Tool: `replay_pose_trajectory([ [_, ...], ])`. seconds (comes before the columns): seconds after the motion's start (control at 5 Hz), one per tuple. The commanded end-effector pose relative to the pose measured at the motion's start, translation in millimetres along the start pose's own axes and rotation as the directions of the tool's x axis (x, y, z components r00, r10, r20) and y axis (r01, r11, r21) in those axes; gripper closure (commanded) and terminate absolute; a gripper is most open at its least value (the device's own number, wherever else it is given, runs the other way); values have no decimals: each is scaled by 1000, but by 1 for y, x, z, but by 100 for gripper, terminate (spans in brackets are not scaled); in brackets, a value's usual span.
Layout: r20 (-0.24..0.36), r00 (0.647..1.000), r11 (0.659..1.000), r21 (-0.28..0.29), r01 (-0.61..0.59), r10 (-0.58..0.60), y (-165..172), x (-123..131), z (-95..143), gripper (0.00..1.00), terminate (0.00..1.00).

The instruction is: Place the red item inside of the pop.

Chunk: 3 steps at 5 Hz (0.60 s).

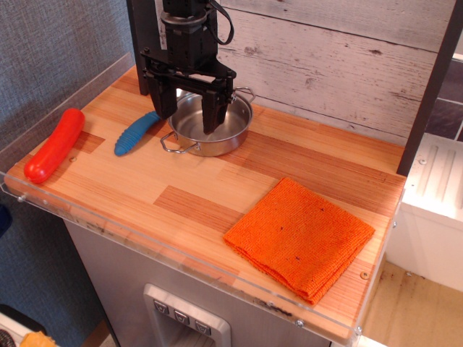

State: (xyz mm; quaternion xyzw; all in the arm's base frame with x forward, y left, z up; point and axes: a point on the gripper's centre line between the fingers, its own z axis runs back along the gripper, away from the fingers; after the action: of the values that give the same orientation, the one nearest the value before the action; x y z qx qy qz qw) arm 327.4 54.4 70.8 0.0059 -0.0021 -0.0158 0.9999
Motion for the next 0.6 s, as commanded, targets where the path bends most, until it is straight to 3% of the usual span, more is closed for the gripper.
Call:
replay_pose_trajectory([
  [0.0,0,1000,1000,0,0,0,0,0,0,0,0],
  [0.2,9,996,996,-4,-94,94,36,-10,5,0,0],
  [0.4,9,976,975,46,-218,218,79,-27,7,0,0],
])
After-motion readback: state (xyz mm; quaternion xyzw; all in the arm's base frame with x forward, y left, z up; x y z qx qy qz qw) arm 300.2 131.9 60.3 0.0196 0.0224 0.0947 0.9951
